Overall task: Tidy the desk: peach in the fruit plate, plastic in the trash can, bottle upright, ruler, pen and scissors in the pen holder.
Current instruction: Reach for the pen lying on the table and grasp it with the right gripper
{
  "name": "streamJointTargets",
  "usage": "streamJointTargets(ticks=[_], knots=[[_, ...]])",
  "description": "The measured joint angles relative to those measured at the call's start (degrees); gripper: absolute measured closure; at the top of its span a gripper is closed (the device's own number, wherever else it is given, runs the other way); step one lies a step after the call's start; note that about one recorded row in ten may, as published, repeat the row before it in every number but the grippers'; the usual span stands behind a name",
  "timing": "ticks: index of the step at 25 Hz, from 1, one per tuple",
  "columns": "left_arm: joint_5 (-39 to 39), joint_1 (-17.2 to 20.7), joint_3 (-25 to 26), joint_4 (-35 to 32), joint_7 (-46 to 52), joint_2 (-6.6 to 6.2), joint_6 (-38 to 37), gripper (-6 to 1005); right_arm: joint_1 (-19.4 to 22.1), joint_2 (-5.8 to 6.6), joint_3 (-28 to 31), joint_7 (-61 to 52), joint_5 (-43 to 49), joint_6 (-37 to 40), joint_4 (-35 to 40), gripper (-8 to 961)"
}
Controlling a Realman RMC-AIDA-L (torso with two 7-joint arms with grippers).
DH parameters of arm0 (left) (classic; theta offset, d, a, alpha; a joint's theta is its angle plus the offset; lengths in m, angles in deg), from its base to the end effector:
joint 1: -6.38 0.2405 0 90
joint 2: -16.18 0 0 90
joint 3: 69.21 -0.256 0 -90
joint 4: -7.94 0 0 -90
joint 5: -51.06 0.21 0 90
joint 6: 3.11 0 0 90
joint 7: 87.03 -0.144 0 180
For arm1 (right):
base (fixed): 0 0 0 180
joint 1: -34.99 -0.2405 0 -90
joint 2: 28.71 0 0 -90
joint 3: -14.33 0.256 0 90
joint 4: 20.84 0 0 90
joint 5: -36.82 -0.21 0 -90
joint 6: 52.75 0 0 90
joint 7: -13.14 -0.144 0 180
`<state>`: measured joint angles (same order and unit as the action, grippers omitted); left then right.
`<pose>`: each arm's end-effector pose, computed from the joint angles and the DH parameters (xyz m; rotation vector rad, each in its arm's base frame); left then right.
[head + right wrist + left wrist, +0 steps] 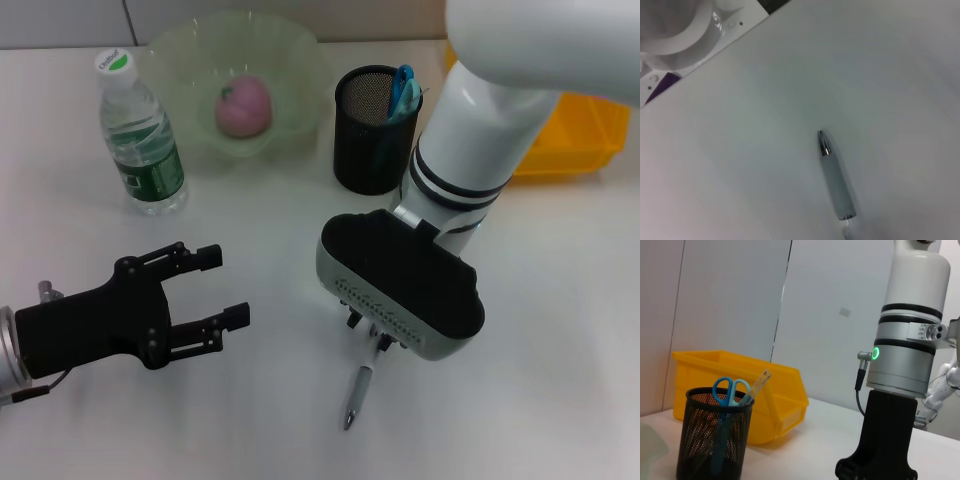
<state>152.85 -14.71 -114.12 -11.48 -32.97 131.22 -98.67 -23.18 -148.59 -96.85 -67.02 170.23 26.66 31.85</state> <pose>-0.3070 0.2533 -0.0159 -2.6692 -0.4927 -0.9300 0.1098 0.3347 -0.1206 2.4667 1.2049 0.7600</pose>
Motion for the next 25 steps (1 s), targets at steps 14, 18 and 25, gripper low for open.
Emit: streamJointTargets(ticks=[14, 18, 25], knots=[[-0.28, 0.00, 0.44, -0.45, 0.08, 0.10, 0.30, 202, -0.02, 0.00, -1.30, 1.33, 0.06, 0.31, 0.03, 609], [-0.29, 0.00, 0.78, -0.44, 0.08, 0.16, 0.30, 202, -0.02, 0.00, -1.81, 1.56, 0.13, 0.22, -0.03, 623], [-0.29, 0.00, 1.44, -0.45, 0.09, 0.17, 0.29, 202, -0.10, 0.00, -2.47, 1.99, 0.35, 0.21, -0.07, 728]])
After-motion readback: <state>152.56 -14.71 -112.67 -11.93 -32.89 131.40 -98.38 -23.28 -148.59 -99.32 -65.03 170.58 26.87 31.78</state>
